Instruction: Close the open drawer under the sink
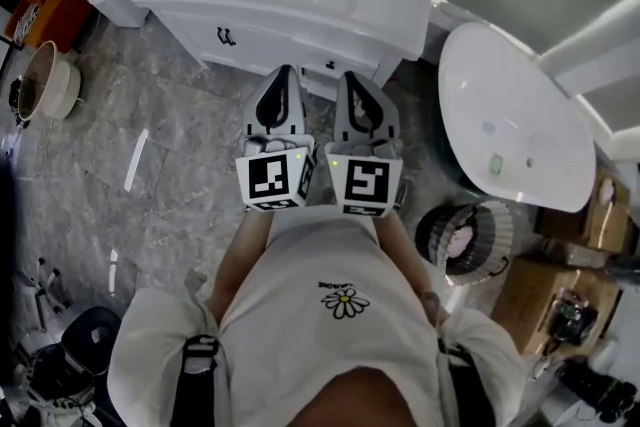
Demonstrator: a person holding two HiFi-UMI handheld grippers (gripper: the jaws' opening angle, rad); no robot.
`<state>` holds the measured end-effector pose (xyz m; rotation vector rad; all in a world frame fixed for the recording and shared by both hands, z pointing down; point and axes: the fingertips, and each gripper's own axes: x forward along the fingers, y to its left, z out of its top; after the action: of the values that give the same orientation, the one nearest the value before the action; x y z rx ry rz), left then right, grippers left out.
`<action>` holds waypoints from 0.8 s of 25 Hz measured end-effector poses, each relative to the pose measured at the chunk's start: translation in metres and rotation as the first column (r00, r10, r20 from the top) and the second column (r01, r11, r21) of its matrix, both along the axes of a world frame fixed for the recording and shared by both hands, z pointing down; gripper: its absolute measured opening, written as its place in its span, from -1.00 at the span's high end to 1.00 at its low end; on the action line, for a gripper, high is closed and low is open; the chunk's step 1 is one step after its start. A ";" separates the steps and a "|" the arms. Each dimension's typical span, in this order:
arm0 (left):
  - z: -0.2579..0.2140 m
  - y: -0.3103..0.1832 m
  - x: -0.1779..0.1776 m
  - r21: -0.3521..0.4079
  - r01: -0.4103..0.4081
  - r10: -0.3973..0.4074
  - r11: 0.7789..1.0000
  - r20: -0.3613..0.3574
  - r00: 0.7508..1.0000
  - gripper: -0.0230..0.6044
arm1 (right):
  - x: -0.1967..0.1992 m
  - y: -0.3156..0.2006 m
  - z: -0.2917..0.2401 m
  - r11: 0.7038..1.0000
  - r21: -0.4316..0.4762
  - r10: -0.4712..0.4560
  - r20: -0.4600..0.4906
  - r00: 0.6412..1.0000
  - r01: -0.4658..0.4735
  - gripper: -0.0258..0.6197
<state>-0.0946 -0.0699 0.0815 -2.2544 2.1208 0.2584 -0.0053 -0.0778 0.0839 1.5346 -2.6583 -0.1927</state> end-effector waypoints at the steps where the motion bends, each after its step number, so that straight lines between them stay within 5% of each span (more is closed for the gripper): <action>1: 0.000 0.000 0.002 0.001 0.001 -0.001 1.000 -0.003 1.000 0.86 | 0.001 0.002 0.003 1.000 -0.004 -0.001 0.000 1.000 0.001 0.84; 20: 0.023 0.019 0.049 -0.023 0.032 -0.031 0.999 0.032 0.999 0.86 | 0.069 0.017 0.034 0.996 -0.089 0.019 0.040 0.999 -0.015 0.84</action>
<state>-0.0459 -0.0509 0.1045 -2.2199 2.1527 0.1965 0.0634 -0.0608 0.1181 1.5500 -2.6444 -0.0428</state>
